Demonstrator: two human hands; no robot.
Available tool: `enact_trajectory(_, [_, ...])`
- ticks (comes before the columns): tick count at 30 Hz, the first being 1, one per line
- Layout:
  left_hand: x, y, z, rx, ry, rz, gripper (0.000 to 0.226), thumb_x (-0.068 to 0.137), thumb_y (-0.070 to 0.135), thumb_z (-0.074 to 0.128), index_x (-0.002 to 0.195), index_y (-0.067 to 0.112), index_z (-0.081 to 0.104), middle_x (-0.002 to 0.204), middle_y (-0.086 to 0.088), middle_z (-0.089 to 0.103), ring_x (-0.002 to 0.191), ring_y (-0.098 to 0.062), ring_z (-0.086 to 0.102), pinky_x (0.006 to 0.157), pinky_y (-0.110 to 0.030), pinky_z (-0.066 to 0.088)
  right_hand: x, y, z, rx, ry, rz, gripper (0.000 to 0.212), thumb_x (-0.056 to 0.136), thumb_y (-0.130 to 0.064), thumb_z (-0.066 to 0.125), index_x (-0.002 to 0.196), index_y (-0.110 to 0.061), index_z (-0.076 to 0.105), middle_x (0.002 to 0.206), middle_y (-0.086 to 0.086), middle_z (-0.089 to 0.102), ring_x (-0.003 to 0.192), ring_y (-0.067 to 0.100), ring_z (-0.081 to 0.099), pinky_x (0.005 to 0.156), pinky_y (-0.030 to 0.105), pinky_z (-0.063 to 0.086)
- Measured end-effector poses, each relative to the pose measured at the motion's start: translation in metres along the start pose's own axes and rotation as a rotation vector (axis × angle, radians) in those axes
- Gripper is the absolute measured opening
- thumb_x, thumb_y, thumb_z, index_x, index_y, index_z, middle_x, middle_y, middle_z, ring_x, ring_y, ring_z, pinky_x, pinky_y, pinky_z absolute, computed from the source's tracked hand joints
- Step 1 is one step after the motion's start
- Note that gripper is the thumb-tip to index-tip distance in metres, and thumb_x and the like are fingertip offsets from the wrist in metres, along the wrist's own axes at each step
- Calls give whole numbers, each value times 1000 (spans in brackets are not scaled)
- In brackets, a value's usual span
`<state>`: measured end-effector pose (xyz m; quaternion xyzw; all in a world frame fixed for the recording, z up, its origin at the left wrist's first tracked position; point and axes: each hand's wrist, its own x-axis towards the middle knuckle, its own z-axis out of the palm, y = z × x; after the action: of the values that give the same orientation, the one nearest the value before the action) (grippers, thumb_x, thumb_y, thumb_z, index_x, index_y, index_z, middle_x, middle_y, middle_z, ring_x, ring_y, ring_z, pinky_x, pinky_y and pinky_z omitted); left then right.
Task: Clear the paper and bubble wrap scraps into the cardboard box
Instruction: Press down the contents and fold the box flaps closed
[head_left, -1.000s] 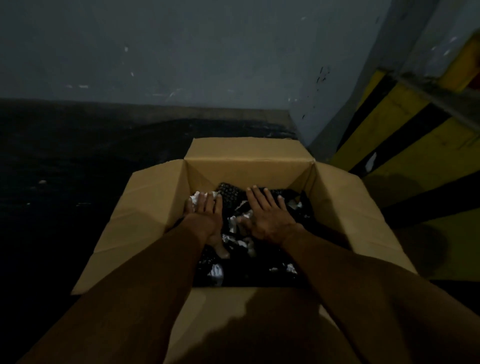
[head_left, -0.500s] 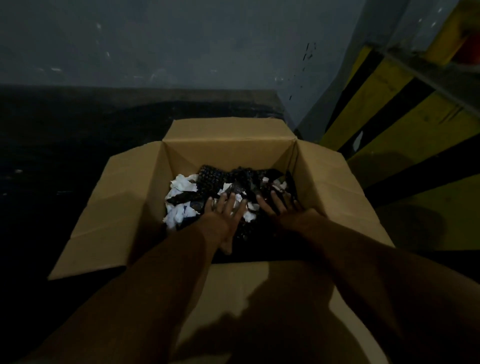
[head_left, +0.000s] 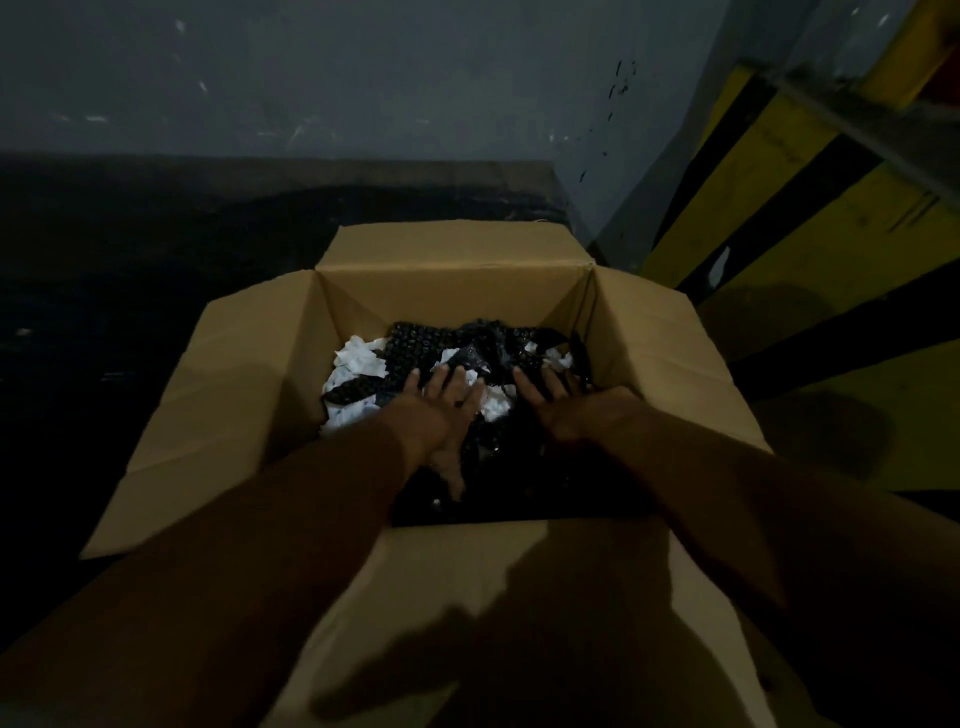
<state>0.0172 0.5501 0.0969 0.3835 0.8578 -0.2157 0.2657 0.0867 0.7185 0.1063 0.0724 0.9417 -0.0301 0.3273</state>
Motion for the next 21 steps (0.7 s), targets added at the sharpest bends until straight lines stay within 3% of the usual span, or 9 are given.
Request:
enact_trajectory(2, [-11, -13, -19, -85, -77, 19, 150, 50, 78, 72, 142, 24, -33, 151, -6, -37, 139, -31, -31, 114, -57, -8, -2, -2, -21, -98, -89, 48, 151, 42, -84, 69, 136, -38, -39, 155, 3, -32, 146, 35, -11, 113, 62, 16])
enact_trajectory(4, [-15, -21, -18, -111, -93, 21, 152, 45, 83, 70, 140, 27, -36, 150, -4, -38, 140, -31, -30, 115, -59, -3, 2, -5, -25, -18, -49, 33, 158, 32, -90, 66, 134, -37, -42, 153, 4, -34, 144, 35, -18, 113, 64, 11])
enact_trajectory(6, [-14, -21, 8, -40, -45, 10, 143, 58, 75, 70, 139, 24, -37, 149, -8, -39, 139, -34, -30, 115, -58, -5, 0, -12, -2, 79, -14, 1, 142, 50, -87, 63, 139, -36, -36, 153, 3, -34, 143, 34, -23, 115, 61, 3])
enact_trajectory(8, [-16, -17, 41, 67, 46, -13, 121, 79, 53, 65, 141, 19, -34, 151, -16, -35, 138, -36, -31, 114, -56, -9, 4, -15, 38, 308, 118, -55, 91, 88, -65, 44, 148, -35, -18, 156, 2, -29, 145, 31, -21, 116, 58, -3])
enact_trajectory(10, [-16, -17, 56, 139, 136, -26, 112, 85, 43, 60, 142, 16, -31, 152, -18, -32, 139, -37, -29, 114, -55, -9, 5, -14, 58, 402, 221, -68, 61, 102, -44, 27, 151, -36, -7, 158, 1, -23, 146, 30, -18, 116, 58, -5])
enact_trajectory(12, [-18, -18, 47, 170, 135, -11, 126, 76, 58, 66, 141, 17, -33, 150, -17, -35, 139, -38, -30, 113, -56, -10, 4, -15, 44, 229, 147, -9, 74, 99, -48, 36, 150, -31, -15, 158, 6, -25, 145, 33, -19, 116, 56, -5])
enact_trajectory(14, [-17, -22, 24, 83, 108, 16, 145, 57, 80, 65, 140, 20, -37, 147, -12, -41, 137, -36, -34, 112, -58, -14, 0, -17, 9, 100, 74, 7, 116, 79, -67, 59, 146, -28, -28, 154, 7, -31, 143, 35, -22, 115, 56, -2])
enact_trajectory(16, [-18, -30, -4, -95, 116, 35, 146, 51, 89, 58, 140, 23, -35, 146, -8, -41, 137, -31, -36, 112, -55, -16, 0, -17, -21, 136, 79, 9, 138, 63, -75, 68, 143, -26, -33, 154, 7, -32, 144, 34, -22, 115, 55, 0])
enact_trajectory(21, [-7, -40, -24, -335, 612, -88, 75, 98, 52, 25, 150, 11, -11, 159, -12, -15, 145, -27, -16, 117, -47, -7, 12, -17, -32, 336, 428, 34, 89, 95, -56, 41, 150, -18, -17, 159, 10, -19, 146, 33, -12, 118, 50, 0])
